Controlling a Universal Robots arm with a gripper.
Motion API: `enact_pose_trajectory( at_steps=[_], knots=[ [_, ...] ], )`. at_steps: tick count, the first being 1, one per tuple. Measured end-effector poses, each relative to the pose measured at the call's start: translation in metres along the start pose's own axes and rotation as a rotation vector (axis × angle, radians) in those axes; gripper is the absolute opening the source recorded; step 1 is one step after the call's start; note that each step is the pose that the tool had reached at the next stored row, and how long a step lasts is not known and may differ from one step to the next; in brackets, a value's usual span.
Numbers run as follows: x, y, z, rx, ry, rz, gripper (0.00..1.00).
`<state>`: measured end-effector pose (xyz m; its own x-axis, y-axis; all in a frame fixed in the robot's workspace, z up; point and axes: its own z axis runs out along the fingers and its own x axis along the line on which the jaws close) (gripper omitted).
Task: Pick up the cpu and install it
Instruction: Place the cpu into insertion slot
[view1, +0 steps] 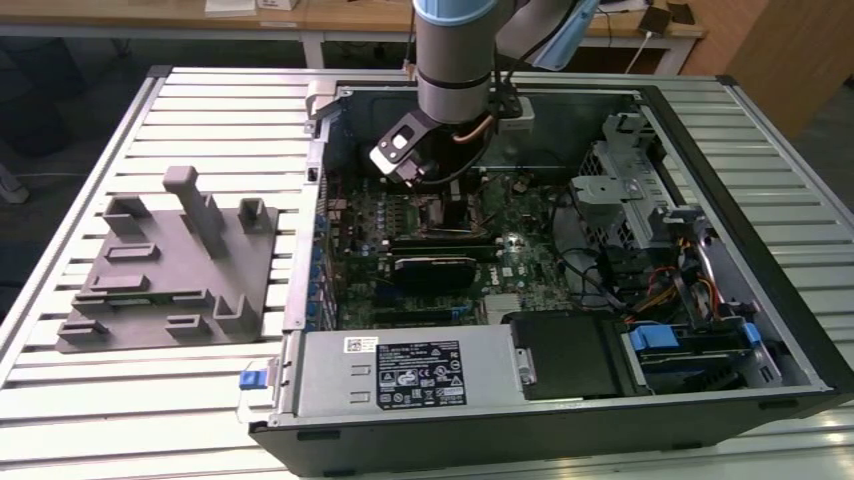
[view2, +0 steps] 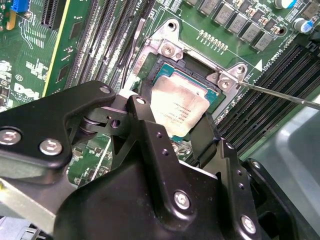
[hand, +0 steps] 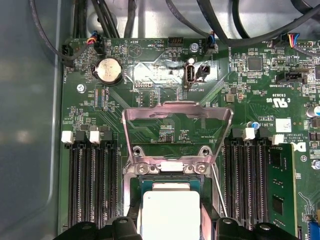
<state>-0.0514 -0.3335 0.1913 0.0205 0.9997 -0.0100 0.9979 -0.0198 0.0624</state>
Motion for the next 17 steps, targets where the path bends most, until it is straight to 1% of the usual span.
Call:
enact_pose_trajectory(
  at_steps=[17],
  knots=[
    [0.0001, -0.0001, 0.0018, 0.0, 0.0001, 0.0, 0.54]
  ],
)
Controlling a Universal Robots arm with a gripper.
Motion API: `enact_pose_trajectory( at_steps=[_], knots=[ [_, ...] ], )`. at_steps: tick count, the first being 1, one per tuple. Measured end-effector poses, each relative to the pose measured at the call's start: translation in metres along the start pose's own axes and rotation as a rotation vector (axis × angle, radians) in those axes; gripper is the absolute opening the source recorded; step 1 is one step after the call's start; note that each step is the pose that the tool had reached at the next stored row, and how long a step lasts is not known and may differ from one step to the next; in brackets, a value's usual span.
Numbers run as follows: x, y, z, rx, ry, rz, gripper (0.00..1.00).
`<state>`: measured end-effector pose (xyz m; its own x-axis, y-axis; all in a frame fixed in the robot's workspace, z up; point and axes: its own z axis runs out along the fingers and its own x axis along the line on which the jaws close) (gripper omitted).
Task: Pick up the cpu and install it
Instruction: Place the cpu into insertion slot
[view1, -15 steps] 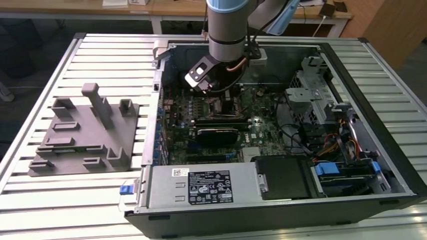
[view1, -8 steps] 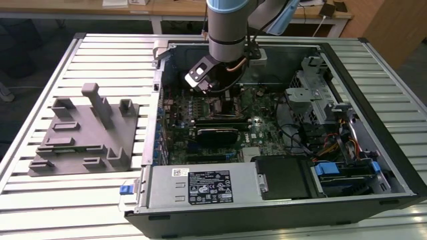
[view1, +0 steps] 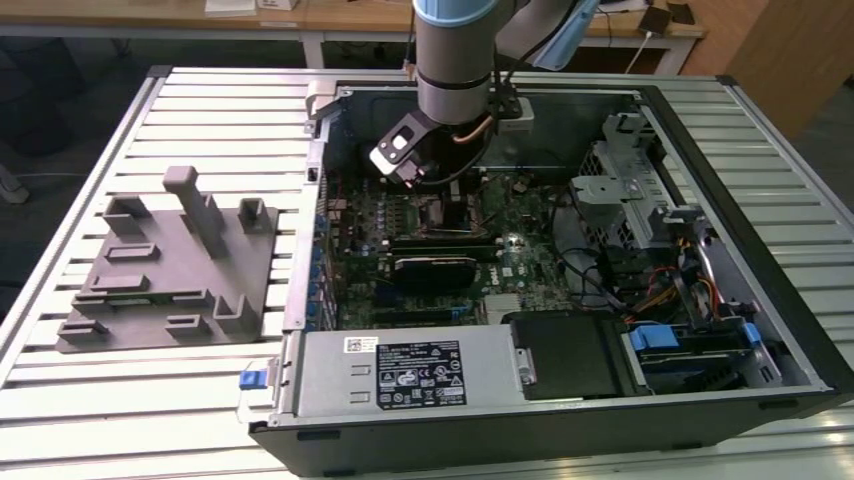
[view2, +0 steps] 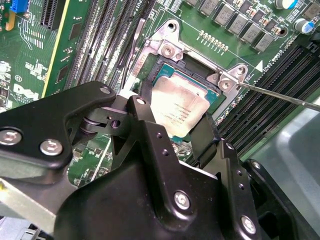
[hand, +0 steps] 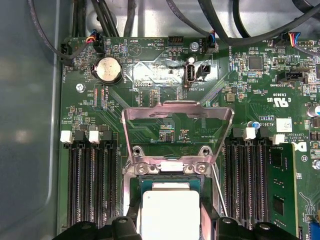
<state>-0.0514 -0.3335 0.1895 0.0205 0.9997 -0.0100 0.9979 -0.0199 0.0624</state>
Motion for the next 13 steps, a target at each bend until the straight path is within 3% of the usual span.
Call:
enact_pose_trajectory(
  at_steps=[9, 13],
  knots=[
    [0.0, 0.0, 0.0, 0.0, -0.0001, 0.0, 0.61],
    [-0.0001, 0.0005, -0.008, -0.0001, 0.0005, 0.0, 0.61]
  ],
)
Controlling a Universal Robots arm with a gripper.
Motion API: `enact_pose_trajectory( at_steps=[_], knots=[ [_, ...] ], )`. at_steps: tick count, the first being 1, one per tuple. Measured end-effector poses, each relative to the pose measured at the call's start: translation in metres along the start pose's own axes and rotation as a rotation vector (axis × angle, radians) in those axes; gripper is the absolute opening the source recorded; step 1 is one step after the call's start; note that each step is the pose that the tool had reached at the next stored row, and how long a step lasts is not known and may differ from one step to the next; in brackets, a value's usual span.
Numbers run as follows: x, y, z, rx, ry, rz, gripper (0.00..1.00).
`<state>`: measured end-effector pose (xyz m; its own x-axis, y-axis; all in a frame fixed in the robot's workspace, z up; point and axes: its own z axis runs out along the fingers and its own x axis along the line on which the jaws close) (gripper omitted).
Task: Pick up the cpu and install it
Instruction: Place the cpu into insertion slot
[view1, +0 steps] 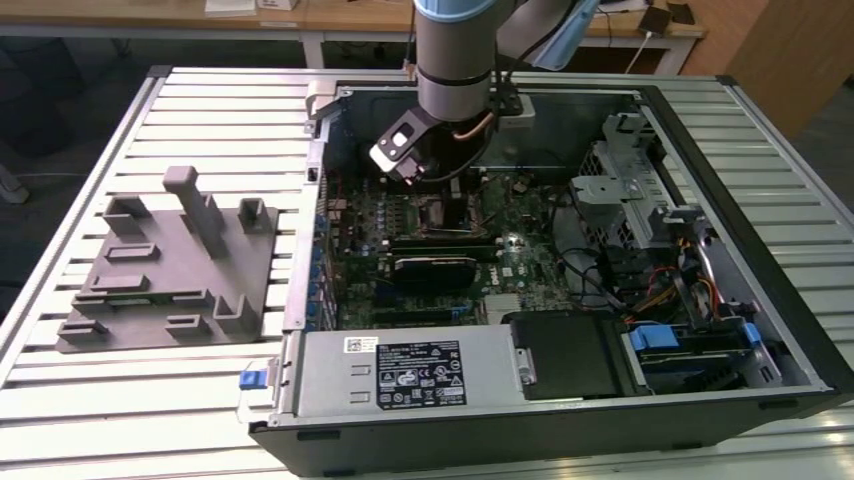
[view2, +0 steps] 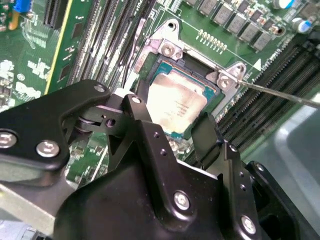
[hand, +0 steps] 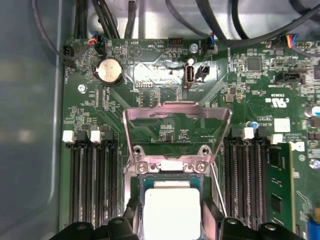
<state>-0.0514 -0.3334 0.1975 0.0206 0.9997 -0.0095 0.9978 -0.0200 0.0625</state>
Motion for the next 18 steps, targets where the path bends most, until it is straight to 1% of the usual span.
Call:
enact_pose_trajectory(
  at_steps=[2, 4, 12, 14, 15, 17, 18],
  knots=[
    [0.0, 0.0003, -0.0056, 0.0, 0.0002, 0.0, 0.61],
    [-0.0001, 0.0006, -0.0096, 0.0001, 0.0, 0.0, 0.61],
    [-0.0001, 0.0006, -0.0099, 0.0, 0.0001, 0.0, 0.6],
    [-0.0001, 0.0006, -0.0099, 0.0, 0.0001, 0.0, 0.47],
    [-0.0001, 0.0006, -0.0099, 0.0, 0.0002, 0.0, 0.47],
    [-0.0001, 0.0006, -0.0099, 0.0, 0.0002, 0.0, 0.36],
    [-0.0001, 0.0006, -0.0099, 0.0, 0.0002, 0.0, 0.36]
  ],
)
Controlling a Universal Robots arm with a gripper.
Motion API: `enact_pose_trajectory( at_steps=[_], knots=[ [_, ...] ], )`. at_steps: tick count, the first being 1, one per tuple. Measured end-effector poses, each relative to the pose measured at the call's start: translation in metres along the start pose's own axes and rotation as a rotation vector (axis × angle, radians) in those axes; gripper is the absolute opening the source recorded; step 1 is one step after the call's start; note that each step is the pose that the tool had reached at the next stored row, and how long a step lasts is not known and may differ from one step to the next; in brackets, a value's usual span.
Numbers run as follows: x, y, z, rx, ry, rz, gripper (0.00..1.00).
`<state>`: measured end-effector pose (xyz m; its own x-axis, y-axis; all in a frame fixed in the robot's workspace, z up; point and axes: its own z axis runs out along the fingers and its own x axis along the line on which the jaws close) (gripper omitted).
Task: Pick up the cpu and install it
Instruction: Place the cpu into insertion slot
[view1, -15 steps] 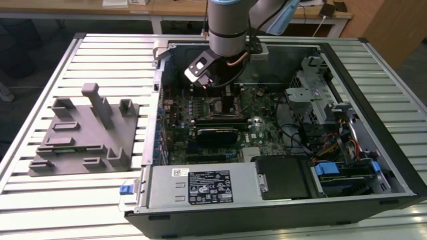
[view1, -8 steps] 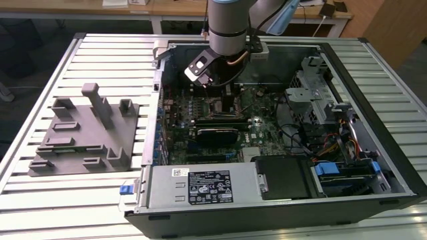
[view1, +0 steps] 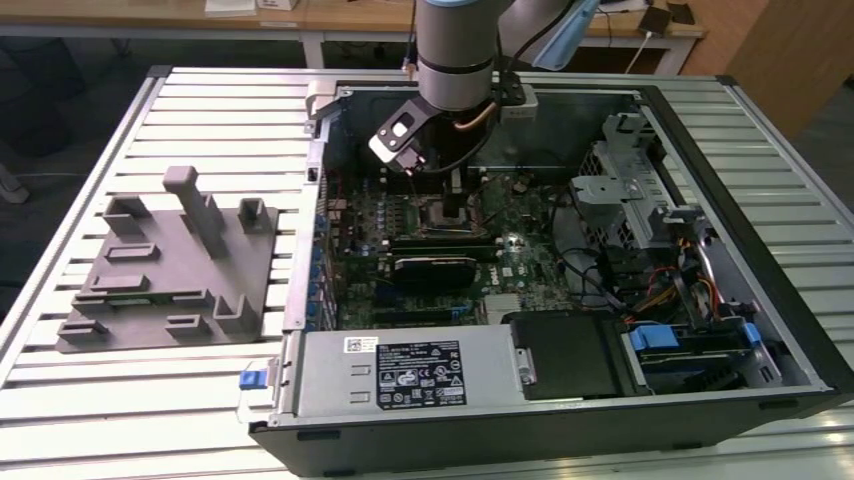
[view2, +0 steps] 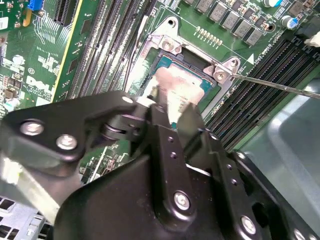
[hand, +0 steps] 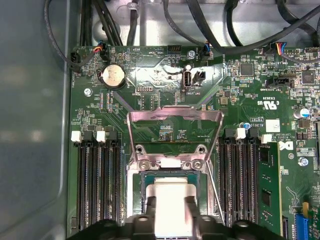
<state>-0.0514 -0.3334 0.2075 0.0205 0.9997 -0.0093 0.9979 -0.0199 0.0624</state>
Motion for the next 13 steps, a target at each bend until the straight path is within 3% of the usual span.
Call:
enact_pose_trajectory(
  at_steps=[2, 5, 13],
  knots=[
    [0.0, 0.0, 0.0, 0.0, 0.0, 0.0, 0.3],
    [0.0, 0.0, 0.0, 0.0, 0.0, 0.0, 0.13],
    [0.0, -0.0002, 0.0002, -0.0001, 0.0002, 0.0, 0.11]
  ],
)
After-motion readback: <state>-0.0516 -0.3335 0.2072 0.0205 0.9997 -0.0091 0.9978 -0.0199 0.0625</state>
